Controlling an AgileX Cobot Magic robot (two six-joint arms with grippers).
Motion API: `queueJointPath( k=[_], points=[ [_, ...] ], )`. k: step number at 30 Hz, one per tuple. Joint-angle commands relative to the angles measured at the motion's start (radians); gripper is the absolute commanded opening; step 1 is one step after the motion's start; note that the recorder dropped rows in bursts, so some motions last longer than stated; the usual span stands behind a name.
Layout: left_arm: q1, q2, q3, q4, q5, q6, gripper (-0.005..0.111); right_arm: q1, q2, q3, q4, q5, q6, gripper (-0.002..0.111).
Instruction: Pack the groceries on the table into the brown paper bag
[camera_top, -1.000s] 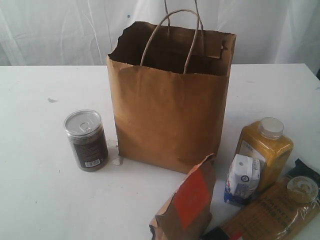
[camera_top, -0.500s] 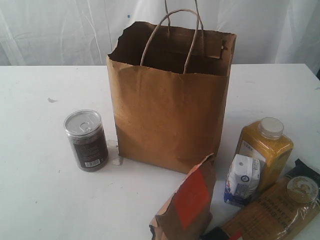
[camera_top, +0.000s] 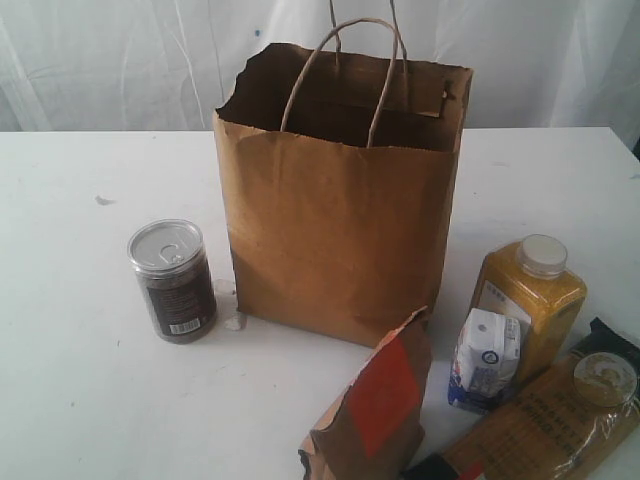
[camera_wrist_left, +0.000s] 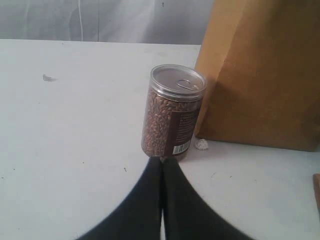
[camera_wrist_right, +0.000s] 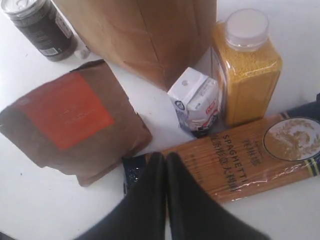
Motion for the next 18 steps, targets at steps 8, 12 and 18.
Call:
queueJointPath(
  k=[8,12,18],
  points=[
    [0.004,-0.005,0.004,-0.010,0.000,0.002,0.000,0.001,-0.156,0.172,-0.048,-0.327,-0.004,0.000],
    [0.004,-0.005,0.004,-0.010,0.000,0.002,0.000,0.001,-0.156,0.172,-0.048,-0.327,-0.004,0.000],
    [0.004,-0.005,0.004,-0.010,0.000,0.002,0.000,0.001,-0.156,0.172,-0.061,-0.327,-0.006,0.000]
  ],
)
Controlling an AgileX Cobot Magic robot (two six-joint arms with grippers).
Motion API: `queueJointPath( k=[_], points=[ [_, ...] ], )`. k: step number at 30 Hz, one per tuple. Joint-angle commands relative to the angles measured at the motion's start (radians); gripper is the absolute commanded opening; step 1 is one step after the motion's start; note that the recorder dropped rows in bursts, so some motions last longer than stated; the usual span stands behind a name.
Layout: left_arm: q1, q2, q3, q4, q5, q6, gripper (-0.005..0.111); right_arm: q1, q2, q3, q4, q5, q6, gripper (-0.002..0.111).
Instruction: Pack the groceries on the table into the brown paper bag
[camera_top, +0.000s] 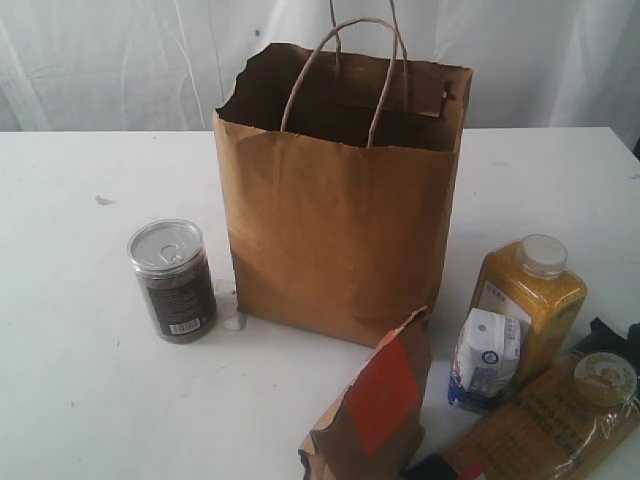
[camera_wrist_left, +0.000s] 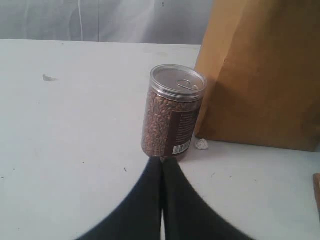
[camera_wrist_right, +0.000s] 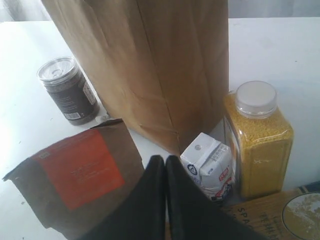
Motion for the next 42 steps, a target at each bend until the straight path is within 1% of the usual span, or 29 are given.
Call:
queueJointPath(
  k=[1,5,7,9,12,18,20,24,42],
  points=[
    [0.004,-0.005,0.004,-0.010,0.000,0.002,0.000,0.001,-0.006,0.003,-0.023,-0.014,-0.006,0.000],
    [0.004,-0.005,0.004,-0.010,0.000,0.002,0.000,0.001,-0.006,0.008,-0.026,-0.013,-0.049,0.000],
    [0.004,-0.005,0.004,-0.010,0.000,0.002,0.000,0.001,-0.022,0.029,-0.026,-0.047,-0.056,0.000],
    [0.004,-0.005,0.004,-0.010,0.000,0.002,0.000,-0.023,-0.064,0.098,-0.026,-0.117,-0.063,0.000],
    [0.004,-0.005,0.004,-0.010,0.000,0.002,0.000,-0.094,-0.148,0.243,-0.013,-0.230,-0.055,0.000],
    [0.004,-0.005,0.004,-0.010,0.000,0.002,0.000,-0.224,-0.251,0.398,0.037,-0.268,-0.055,0.000],
    [0.004,-0.005,0.004,-0.010,0.000,0.002,0.000,-0.237,-0.269,0.398,0.037,-0.274,-0.059,0.000],
    [0.004,-0.005,0.004,-0.010,0.000,0.002,0.000,-0.239,-0.271,0.398,0.034,-0.269,-0.155,0.000],
    [0.004,-0.005,0.004,-0.010,0.000,0.002,0.000,-0.239,-0.271,0.398,0.034,-0.253,-0.155,0.000]
  ],
)
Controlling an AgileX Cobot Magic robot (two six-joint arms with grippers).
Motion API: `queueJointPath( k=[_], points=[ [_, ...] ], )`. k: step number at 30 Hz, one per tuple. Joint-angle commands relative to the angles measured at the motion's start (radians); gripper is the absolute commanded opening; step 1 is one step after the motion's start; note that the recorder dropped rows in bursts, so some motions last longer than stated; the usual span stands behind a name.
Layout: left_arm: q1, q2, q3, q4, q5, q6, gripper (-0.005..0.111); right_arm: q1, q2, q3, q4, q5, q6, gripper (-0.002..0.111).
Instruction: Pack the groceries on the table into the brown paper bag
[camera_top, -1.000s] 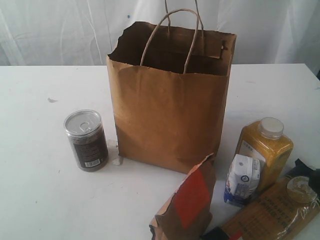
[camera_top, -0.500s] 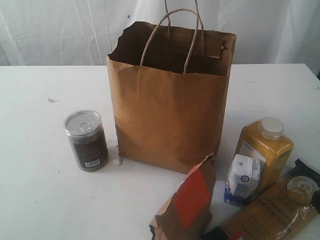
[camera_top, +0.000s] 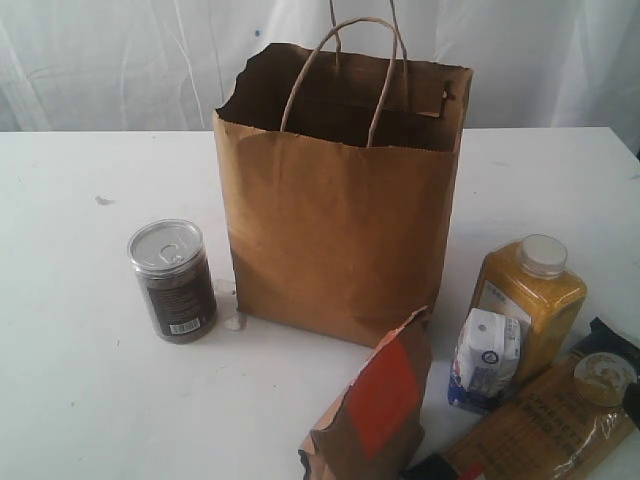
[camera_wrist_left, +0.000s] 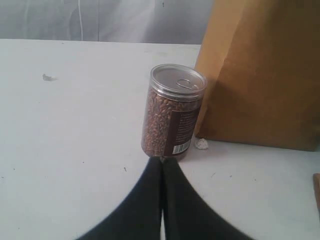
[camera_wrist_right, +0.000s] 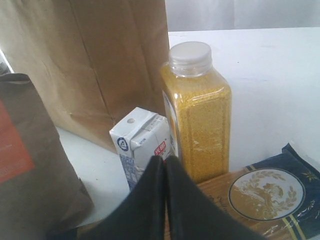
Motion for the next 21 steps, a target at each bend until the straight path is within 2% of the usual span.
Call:
queueJointPath(
  k=[1,14,21],
  points=[
    [0.004,-0.005,0.004,-0.010,0.000,0.002,0.000,-0.010,-0.006,0.006,-0.003,-0.003,-0.008,0.000],
    [0.004,-0.005,0.004,-0.010,0.000,0.002,0.000,-0.010,-0.006,0.006,-0.003,-0.003,-0.008,0.000],
    [0.004,-0.005,0.004,-0.010,-0.160,-0.063,0.000,-0.010,-0.006,0.006,-0.003,-0.003,-0.008,0.000]
  ],
)
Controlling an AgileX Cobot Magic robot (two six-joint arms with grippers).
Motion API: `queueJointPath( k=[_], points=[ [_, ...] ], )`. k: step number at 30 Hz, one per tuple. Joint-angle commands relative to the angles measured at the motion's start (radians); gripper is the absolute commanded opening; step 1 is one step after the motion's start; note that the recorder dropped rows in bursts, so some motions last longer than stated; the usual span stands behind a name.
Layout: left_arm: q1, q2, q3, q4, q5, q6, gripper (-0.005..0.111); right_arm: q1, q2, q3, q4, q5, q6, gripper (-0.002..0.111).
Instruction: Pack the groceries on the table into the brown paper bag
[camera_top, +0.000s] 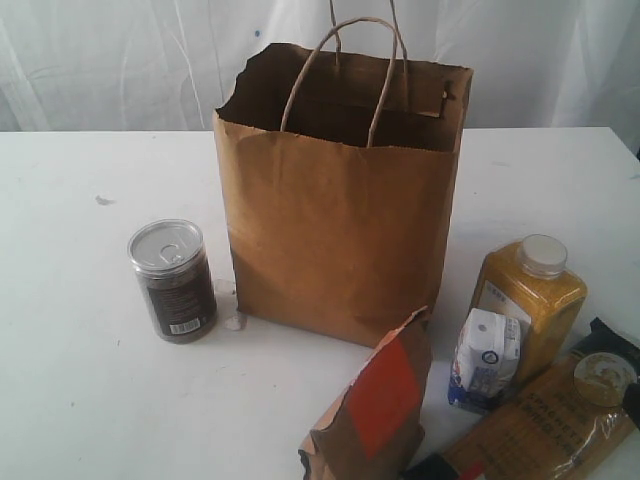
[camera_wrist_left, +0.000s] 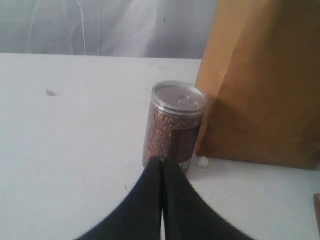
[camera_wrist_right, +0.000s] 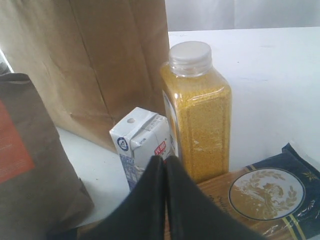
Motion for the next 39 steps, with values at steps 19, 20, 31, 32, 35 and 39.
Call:
queueJointPath(
  k=[19,20,31,32,35,39],
  points=[
    [0.004,-0.005,0.004,-0.010,-0.298,-0.436,0.000,-0.010,-0.006,0.006,-0.003,-0.003,-0.008,0.000],
    [0.004,-0.005,0.004,-0.010,-0.271,-0.423,0.000,-0.010,-0.006,0.006,-0.003,-0.003,-0.008,0.000],
    [0.000,-0.005,-0.001,0.013,-0.142,-0.690,0.001,-0.010,-0.006,0.006,-0.003,-0.003,0.003,0.000],
    [0.000,-0.005,-0.028,0.042,-0.128,-0.702,0.003,-0.010,-0.006,0.006,-0.003,-0.003,0.003,0.000],
    [0.000,-0.005,-0.135,0.111,-0.024,-0.700,0.016,-0.010,-0.006,0.006,-0.003,-0.005,0.003,0.000],
    [0.000,-0.005,-0.342,0.142,0.220,-0.557,0.042,-0.010,-0.006,0.006,-0.003,-0.005,0.003,0.000]
  ],
)
